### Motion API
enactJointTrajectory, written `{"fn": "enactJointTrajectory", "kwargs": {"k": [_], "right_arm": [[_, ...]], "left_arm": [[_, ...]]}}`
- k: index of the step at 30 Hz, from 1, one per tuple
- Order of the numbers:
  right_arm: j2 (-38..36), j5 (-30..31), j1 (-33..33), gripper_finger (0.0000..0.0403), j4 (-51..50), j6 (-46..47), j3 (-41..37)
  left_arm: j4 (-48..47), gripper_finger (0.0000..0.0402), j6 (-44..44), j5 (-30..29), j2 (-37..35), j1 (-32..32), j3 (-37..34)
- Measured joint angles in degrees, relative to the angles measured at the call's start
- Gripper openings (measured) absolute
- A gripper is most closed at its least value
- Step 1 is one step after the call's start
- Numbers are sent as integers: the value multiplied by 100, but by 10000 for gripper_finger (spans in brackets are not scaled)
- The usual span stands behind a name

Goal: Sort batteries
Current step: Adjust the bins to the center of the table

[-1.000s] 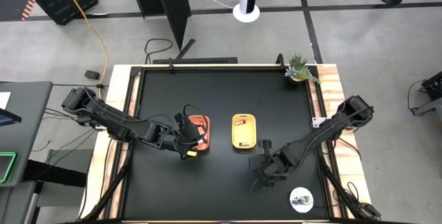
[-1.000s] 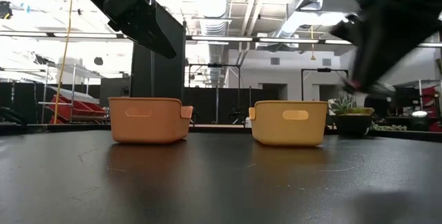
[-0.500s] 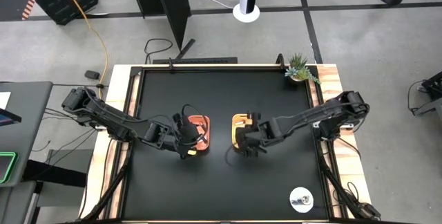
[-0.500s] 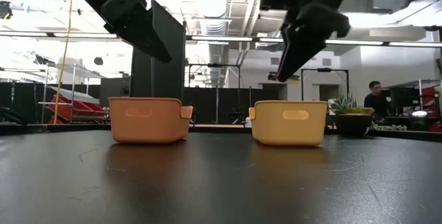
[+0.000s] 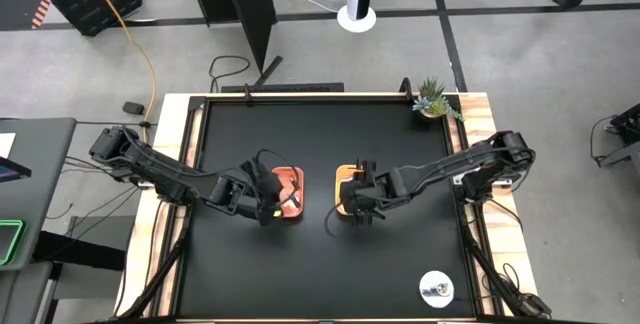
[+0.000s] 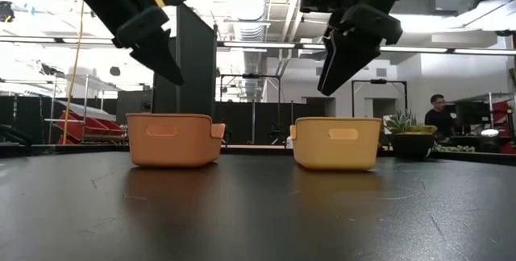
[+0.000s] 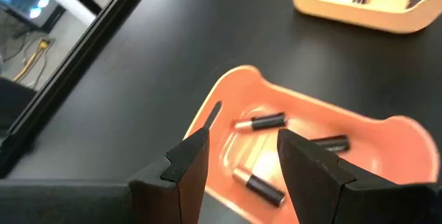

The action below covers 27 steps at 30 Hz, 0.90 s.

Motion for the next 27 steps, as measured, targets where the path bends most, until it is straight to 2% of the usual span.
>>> {"fn": "enactJointTrajectory", "kwargs": {"k": [5,10,14,20,22,27], "right_arm": [[-263,0,43,222,695,2,-428],[-945,145,172,186,1402,109,-1189],[-1709,344,268,127,1823,340,-1835],[-2567,784,238,15,1776,1234,-2682],[-2653,788,166,9,1803,1581,-2900],[-2410,787,-19,7,1814,2214,-3179]], "left_arm": [[-265,166,-205,-138,-141,-216,-63],[24,154,-254,-256,-711,-460,-542],[304,119,-592,-368,-1438,-562,-1236],[447,28,-1545,-329,-2174,-442,-2190],[550,8,-1689,-174,-2225,-360,-2394],[886,7,-1854,237,-2036,-134,-2640]]}}
